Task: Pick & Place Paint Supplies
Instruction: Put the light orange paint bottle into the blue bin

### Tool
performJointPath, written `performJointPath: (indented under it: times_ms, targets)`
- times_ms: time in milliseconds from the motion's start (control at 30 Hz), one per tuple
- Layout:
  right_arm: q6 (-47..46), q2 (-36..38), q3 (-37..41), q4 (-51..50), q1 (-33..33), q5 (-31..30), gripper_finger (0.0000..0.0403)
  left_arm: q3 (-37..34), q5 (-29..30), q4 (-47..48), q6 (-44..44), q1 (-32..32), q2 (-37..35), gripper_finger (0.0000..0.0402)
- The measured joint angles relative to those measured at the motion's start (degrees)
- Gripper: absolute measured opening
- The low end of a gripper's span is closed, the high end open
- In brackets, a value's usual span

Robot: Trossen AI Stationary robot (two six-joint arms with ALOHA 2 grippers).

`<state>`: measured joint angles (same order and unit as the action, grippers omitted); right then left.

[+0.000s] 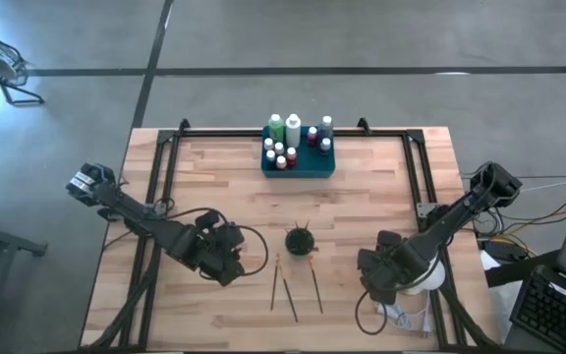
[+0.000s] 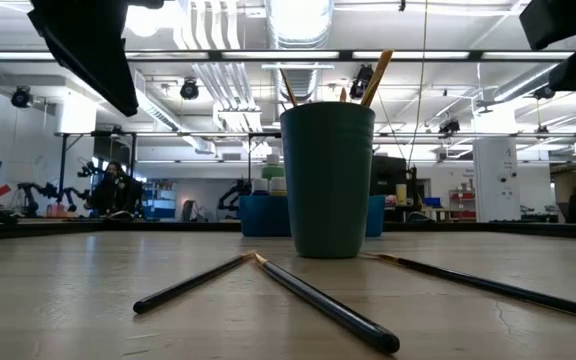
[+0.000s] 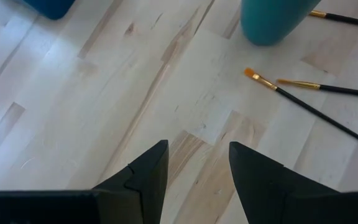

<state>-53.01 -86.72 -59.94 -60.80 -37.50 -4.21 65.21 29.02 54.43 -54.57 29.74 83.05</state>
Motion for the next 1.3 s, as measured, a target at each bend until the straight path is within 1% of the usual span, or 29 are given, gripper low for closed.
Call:
performJointPath:
  times_ms: [367, 567, 667, 800, 1133, 1300]
  targets:
    - [-1.10, -0.02, -0.16, 0.26, 0.00, 0.13, 0.0179, 0.00, -0.02, 0.00, -0.09, 0.02, 0.00, 0.0175]
    - [-1.42, -0.02, -0.04, 0.33, 0.00, 0.48, 0.0165, 0.02, -1.02, -0.02, -0.56, 0.02, 0.00, 0.0175]
    - [-1.12, -0.02, -0.04, 0.31, 0.00, 0.68, 0.0149, 0.02, -1.02, -0.02, -0.55, 0.02, 0.00, 0.0175]
    - [-0.11, -0.02, -0.29, 0.24, 0.00, 0.79, 0.0114, 0.04, -1.01, -0.02, -0.57, 0.07, 0.00, 0.0175]
    - [1.86, 0.07, -0.46, -0.81, 0.26, 1.17, 0.0113, 0.07, -0.96, -0.02, -0.35, 0.07, 0.00, 0.0175]
    - [5.32, 2.30, -0.79, -4.40, 4.13, 1.11, 0.0113, 0.07, -0.96, -0.04, 0.04, 0.07, 0.00, 0.0175]
